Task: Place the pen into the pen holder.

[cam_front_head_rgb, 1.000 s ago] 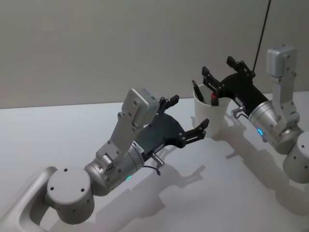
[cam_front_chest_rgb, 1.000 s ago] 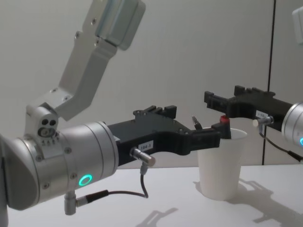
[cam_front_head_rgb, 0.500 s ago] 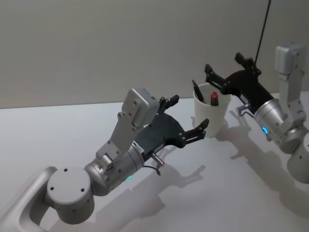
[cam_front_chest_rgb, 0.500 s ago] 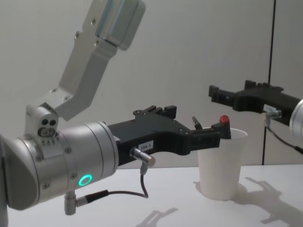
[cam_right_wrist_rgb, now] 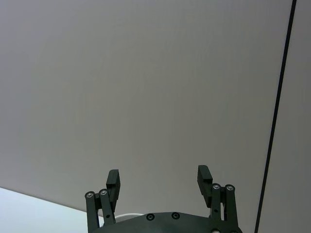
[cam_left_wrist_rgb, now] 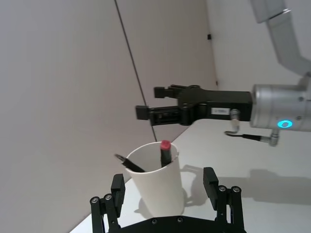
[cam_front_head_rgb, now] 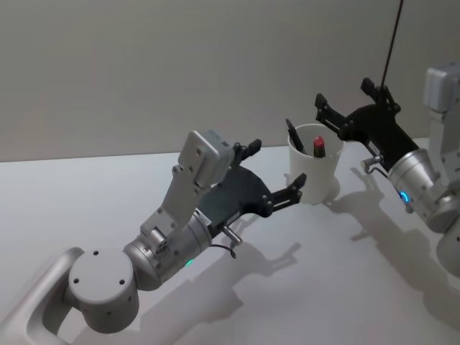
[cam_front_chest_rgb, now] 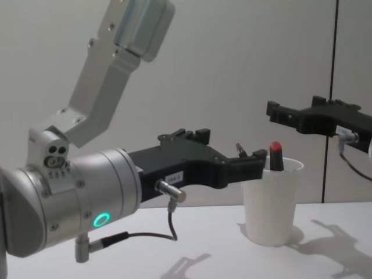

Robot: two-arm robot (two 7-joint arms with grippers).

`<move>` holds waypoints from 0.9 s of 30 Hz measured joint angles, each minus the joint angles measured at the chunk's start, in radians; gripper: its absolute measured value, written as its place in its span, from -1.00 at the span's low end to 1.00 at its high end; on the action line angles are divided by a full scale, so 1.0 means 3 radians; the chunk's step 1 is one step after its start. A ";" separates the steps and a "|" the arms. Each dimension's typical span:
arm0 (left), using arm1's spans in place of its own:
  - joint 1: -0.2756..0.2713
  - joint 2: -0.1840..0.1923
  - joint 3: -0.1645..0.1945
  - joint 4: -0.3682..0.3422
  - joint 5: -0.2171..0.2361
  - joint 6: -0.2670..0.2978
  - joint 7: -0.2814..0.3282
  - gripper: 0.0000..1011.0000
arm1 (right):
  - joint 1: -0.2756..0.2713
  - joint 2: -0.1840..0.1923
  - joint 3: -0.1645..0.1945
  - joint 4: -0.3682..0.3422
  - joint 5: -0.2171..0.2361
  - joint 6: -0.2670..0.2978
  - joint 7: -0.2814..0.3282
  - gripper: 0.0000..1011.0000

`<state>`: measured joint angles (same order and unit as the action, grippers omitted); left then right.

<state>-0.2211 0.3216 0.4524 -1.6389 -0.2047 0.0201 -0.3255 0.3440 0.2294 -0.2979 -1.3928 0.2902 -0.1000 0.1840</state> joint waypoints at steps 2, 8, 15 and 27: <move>-0.0004 0.0013 0.0000 0.0002 0.0000 -0.0001 0.0068 0.98 | -0.0027 0.0009 0.0006 -0.0029 0.0000 0.0010 -0.0008 0.98; -0.0015 0.0054 0.0001 0.0012 0.0000 -0.0006 0.0282 0.98 | -0.0196 0.0060 0.0041 -0.0203 0.0000 0.0074 -0.0063 0.98; -0.0031 0.0119 0.0004 0.0025 0.0005 -0.0012 0.0614 0.98 | -0.0439 0.0134 0.0089 -0.0455 0.0000 0.0165 -0.0144 0.98; -0.0050 0.0194 0.0007 0.0040 0.0012 -0.0021 0.1006 0.98 | -0.0802 0.0244 0.0164 -0.0838 -0.0003 0.0302 -0.0263 0.98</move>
<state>-0.2362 0.3799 0.4544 -1.6268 -0.2011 0.0138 -0.0238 0.1034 0.3025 -0.2486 -1.6441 0.2893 -0.0095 0.1051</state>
